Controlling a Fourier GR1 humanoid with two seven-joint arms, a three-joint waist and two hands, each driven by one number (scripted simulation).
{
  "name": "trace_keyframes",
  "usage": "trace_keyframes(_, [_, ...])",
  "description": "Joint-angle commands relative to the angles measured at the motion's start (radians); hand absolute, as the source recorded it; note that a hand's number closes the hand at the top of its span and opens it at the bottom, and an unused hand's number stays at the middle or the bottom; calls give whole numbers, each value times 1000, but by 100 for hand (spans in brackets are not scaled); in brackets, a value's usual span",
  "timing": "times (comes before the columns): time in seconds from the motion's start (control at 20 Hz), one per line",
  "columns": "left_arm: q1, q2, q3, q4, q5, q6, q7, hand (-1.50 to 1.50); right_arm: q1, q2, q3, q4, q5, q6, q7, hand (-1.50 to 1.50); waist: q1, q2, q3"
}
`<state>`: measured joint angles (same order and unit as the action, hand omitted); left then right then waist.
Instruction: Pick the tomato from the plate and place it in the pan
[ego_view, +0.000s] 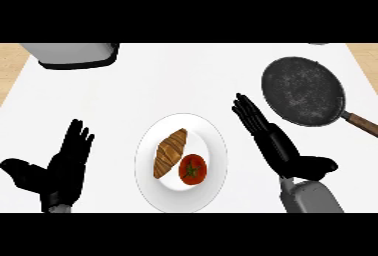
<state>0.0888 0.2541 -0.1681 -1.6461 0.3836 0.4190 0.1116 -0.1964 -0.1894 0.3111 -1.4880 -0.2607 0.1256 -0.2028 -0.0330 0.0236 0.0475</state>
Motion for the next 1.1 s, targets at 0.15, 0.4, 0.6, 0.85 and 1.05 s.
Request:
trace_keyframes(0.15, [-156,120,12,36,-137,-32,-46,0,-15,20,96,65,180,-53,-53,150,25,-21,-47])
trace_keyframes(0.4, [-207,172,43,40,-114,-82,-26,0,63,1,92,64,482,-390,-220,-150,-26,-34,-47])
trace_keyframes(0.6, [-194,189,60,62,-121,-92,-42,0,222,-58,62,-64,602,-585,-301,-150,-42,-39,-49])
trace_keyframes(0.85, [-268,156,31,118,-145,-98,-32,0,436,-210,138,-400,754,-570,-118,-150,-26,-34,-51])
trace_keyframes(1.05, [-236,166,54,125,-137,-117,-68,0,478,-341,136,-555,929,-479,104,-150,-14,-35,-55])
